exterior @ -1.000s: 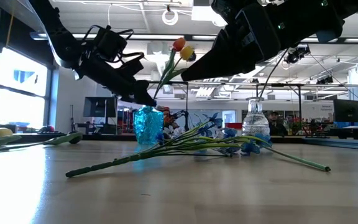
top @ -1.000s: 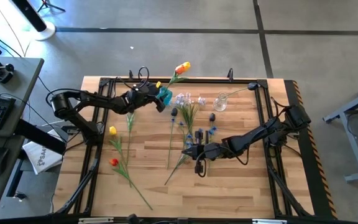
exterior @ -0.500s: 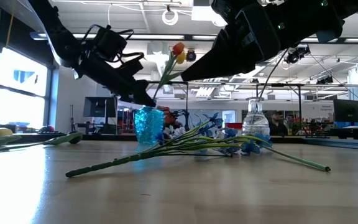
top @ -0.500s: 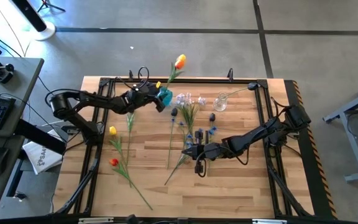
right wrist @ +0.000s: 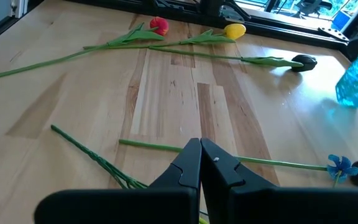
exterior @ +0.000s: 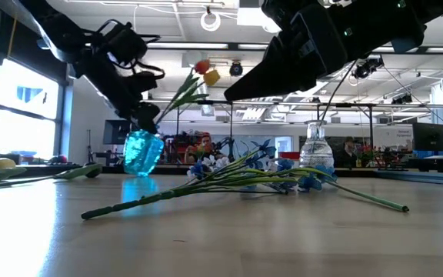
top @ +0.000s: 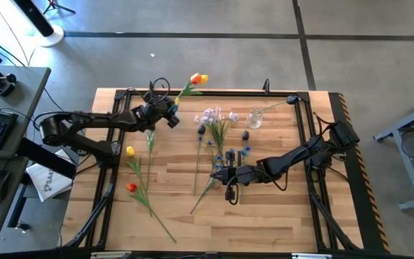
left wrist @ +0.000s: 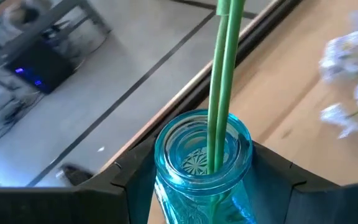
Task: Sort flowers into vase by color
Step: Adjust the blue vase
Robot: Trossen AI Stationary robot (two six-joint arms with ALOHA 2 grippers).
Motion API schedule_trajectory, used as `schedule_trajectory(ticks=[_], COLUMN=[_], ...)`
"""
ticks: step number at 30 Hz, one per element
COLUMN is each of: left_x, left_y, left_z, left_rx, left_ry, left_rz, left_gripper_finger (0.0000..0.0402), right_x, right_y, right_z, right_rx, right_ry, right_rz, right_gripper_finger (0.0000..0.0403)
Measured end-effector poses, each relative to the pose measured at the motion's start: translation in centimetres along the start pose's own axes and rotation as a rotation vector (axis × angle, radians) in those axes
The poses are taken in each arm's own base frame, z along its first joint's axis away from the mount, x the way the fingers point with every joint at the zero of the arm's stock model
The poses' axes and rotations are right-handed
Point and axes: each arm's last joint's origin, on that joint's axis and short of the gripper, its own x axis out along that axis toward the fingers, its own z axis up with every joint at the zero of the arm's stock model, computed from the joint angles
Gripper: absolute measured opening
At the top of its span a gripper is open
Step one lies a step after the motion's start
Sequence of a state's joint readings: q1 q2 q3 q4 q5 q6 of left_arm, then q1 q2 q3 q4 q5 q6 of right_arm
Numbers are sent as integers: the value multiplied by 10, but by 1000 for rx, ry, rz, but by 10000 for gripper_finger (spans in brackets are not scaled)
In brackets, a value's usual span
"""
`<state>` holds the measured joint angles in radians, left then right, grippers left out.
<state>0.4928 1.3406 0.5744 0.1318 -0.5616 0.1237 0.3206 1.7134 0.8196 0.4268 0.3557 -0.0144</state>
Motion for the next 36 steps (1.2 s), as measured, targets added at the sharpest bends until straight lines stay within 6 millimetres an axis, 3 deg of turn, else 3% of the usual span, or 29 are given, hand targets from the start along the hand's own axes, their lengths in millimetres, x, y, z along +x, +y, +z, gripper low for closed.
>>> schedule_trajectory(ticks=[8,18,30,36], left_x=[-15,-25,-21,-25], left_y=[14,19,23,25], left_z=[-24,-36,-38,-37], left_rx=[-77,-159,-206,-207], left_ry=[-12,-37,-33,-43], left_rz=[32,35,-77,-86], left_gripper_finger=[191,194,277,286], right_x=[0,0,0,0], right_y=[0,0,0,0], right_z=[-1,-1,-1,-1], right_rx=[4,4,4,4], right_ry=[8,6,6,6], right_rz=[1,0,1,1], right_gripper_finger=[0,0,0,0])
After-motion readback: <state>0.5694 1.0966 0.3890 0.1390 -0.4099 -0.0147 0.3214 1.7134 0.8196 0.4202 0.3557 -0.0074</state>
